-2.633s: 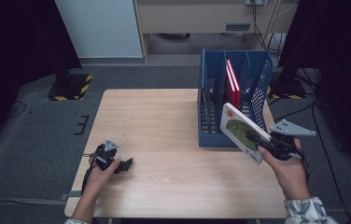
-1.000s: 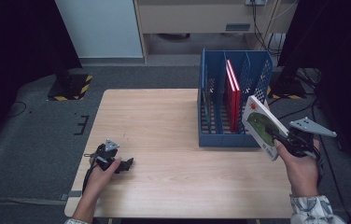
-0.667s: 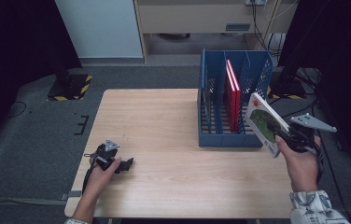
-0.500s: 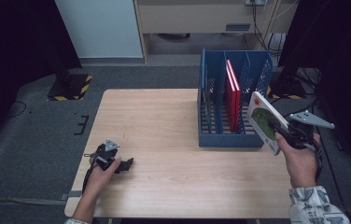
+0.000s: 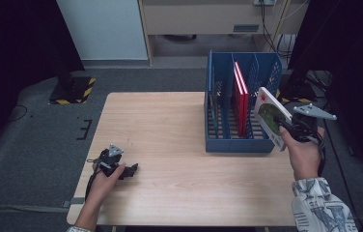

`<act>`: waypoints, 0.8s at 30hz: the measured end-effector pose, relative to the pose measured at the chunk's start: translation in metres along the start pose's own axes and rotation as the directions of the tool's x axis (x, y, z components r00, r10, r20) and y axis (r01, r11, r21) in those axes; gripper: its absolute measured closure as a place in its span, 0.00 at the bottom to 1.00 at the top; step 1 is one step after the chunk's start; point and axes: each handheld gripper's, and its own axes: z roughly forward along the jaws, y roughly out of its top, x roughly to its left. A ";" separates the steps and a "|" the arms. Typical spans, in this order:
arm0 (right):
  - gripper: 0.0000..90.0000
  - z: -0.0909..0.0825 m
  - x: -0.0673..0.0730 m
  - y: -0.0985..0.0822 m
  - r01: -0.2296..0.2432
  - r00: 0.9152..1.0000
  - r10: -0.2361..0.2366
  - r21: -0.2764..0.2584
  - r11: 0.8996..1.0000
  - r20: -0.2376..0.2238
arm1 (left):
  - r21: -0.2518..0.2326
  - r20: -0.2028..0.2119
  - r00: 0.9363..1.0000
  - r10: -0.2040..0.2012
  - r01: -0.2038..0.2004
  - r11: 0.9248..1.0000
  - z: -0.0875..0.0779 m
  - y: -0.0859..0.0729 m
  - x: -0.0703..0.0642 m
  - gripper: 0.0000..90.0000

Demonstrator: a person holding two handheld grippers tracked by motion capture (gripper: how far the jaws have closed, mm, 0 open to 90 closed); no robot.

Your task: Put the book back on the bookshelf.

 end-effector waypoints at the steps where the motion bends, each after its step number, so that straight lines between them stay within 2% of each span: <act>1: 0.84 0.000 0.000 0.000 0.000 1.000 0.000 0.000 1.000 0.000 | 0.000 0.000 1.000 0.000 0.000 1.000 0.000 0.000 0.000 0.00; 13: 0.84 0.029 0.001 0.015 -0.030 0.999 0.031 -0.014 0.999 0.033 | 0.002 0.000 1.000 0.000 0.000 1.000 0.000 0.000 0.000 0.00; 17: 0.84 0.031 0.000 0.016 -0.043 0.998 0.043 -0.006 0.999 0.041 | 0.002 0.000 1.000 0.001 -0.001 1.000 0.000 0.000 0.000 0.00; 24: 0.84 0.034 -0.002 0.017 -0.038 0.998 0.038 -0.001 0.999 0.048 | 0.002 0.000 1.000 0.001 -0.001 1.000 0.000 0.000 0.000 0.00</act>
